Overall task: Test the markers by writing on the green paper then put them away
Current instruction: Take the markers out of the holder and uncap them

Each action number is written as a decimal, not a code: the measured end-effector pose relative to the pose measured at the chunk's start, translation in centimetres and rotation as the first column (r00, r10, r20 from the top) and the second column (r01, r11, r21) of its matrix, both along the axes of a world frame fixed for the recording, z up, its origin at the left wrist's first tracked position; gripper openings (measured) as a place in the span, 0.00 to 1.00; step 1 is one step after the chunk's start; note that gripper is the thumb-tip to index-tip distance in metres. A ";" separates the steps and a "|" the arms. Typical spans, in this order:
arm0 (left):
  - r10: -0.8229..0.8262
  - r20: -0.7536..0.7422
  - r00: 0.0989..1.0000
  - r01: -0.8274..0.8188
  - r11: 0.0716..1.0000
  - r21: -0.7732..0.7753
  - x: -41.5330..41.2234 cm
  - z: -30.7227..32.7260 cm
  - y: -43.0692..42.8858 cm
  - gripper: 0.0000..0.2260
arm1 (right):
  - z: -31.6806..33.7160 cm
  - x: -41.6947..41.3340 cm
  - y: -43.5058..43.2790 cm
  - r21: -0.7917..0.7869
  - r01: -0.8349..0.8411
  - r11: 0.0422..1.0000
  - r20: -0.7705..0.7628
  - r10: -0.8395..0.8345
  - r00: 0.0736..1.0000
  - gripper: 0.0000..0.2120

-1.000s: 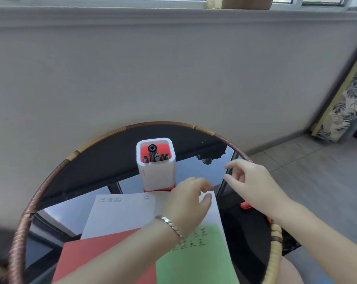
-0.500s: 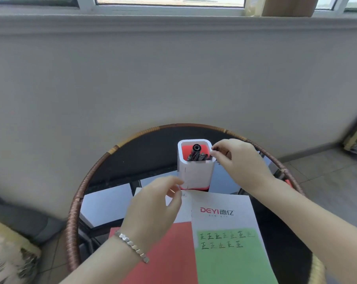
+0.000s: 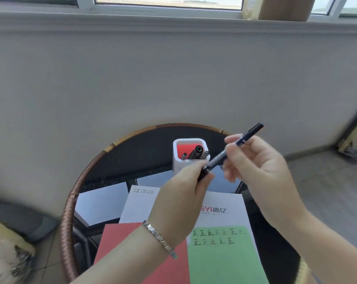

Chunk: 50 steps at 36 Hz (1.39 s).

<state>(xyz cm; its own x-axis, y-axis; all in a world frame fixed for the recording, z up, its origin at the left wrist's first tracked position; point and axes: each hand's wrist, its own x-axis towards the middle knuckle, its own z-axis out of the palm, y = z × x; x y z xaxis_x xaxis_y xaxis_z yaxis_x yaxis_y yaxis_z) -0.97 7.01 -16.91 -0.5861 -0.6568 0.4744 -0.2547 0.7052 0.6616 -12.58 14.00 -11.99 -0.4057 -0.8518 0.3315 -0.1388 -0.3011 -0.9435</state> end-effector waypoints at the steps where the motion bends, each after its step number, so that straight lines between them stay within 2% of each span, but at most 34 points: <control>1: -0.018 0.029 0.999 0.018 1.000 -0.019 0.0 -0.1 0.2 0.14 | -0.7 0.0 0.0 0.093 -0.042 0.995 0.009 0.041 0.999 0.08; 3: -0.041 0.107 0.993 0.045 0.998 -0.035 -0.1 -0.5 0.5 0.13 | -2.0 0.2 0.1 0.223 -0.060 0.973 -0.007 0.063 0.998 0.06; 7: -0.024 0.161 0.987 0.035 0.997 -0.063 -0.1 -1.3 0.9 0.14 | -3.8 0.5 0.2 0.316 0.086 0.945 0.005 -0.092 0.996 0.12; 11: -0.027 0.210 0.977 0.058 0.988 -0.140 -0.1 -1.7 1.4 0.18 | -4.3 1.0 0.3 0.301 0.123 0.946 0.126 -0.167 0.978 0.13; 15: -0.017 0.203 0.979 0.066 0.970 -0.235 -0.1 -1.7 1.2 0.15 | -4.6 1.4 0.8 0.238 0.112 0.965 0.165 -0.154 0.974 0.12; 19: -0.088 0.151 0.985 0.114 0.978 -0.174 0.2 -1.3 1.1 0.12 | -4.7 1.5 1.1 0.175 0.073 0.982 0.151 -0.101 0.983 0.11; 21: -0.129 0.139 0.982 0.147 0.980 -0.131 0.3 -1.2 1.0 0.14 | -4.8 1.3 1.2 0.144 0.045 0.989 0.138 -0.065 0.988 0.10; 24: -0.209 0.124 0.970 0.208 0.978 0.027 0.7 -1.0 0.8 0.13 | -4.9 0.8 1.4 0.131 0.006 0.991 0.101 -0.019 0.995 0.11; 26: -0.252 0.138 0.958 0.230 0.960 0.161 0.8 -0.8 0.6 0.10 | -5.2 0.5 1.5 0.164 -0.042 0.986 0.058 0.033 0.998 0.10; 28: -0.260 0.197 0.946 0.220 0.954 0.203 0.9 -0.7 0.7 0.09 | -5.3 0.0 1.4 0.220 -0.058 0.974 -0.015 0.063 0.998 0.10; 30: -0.236 0.262 0.936 0.185 0.961 0.206 1.0 -1.0 0.7 0.08 | -5.0 -1.0 1.1 0.260 -0.003 0.966 -0.006 0.005 1.000 0.11; 33: -0.178 0.286 0.942 0.098 0.957 0.273 1.2 -1.7 0.4 0.04 | -4.3 -4.2 0.8 0.303 0.096 0.948 0.050 -0.116 0.992 0.10; 36: -0.102 0.282 0.954 0.004 0.945 0.328 1.3 -2.3 0.0 0.05 | -4.1 -7.9 1.1 0.454 0.150 0.878 -0.125 -0.104 0.987 0.05; 38: -0.080 0.262 0.962 -0.021 0.933 0.360 1.1 -2.6 -0.1 0.05 | -5.2 -10.0 1.2 0.599 0.243 0.763 -0.338 -0.035 0.941 0.18; 40: -0.064 0.255 0.965 -0.039 0.923 0.382 0.8 -2.9 0.0 0.04 | -6.5 -10.9 1.4 0.668 0.363 0.650 -0.528 0.069 0.847 0.28; 42: -0.066 0.251 0.966 -0.045 0.910 0.413 0.5 -2.9 0.3 0.02 | -8.0 -11.5 1.5 0.655 0.450 0.608 -0.649 0.147 0.747 0.25; 46: -0.061 0.236 0.970 -0.049 0.900 0.432 -0.8 -3.1 1.0 0.02 | -9.8 -11.8 1.6 0.583 0.539 0.608 -0.784 0.247 0.570 0.12; 50: -0.051 0.272 0.961 -0.039 0.948 0.316 -3.0 -4.3 1.5 0.03 | -10.5 -12.3 1.7 0.461 0.592 0.662 -0.878 0.244 0.411 0.10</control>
<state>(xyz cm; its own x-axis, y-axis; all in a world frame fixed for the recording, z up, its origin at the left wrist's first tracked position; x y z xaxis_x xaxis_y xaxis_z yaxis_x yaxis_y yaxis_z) -3.98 8.55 -21.18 -0.6676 -0.7418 0.0641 -0.4535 0.4734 0.7551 -24.83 15.74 -22.54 -0.4408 -0.8976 0.0062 -0.8896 0.4359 -0.1367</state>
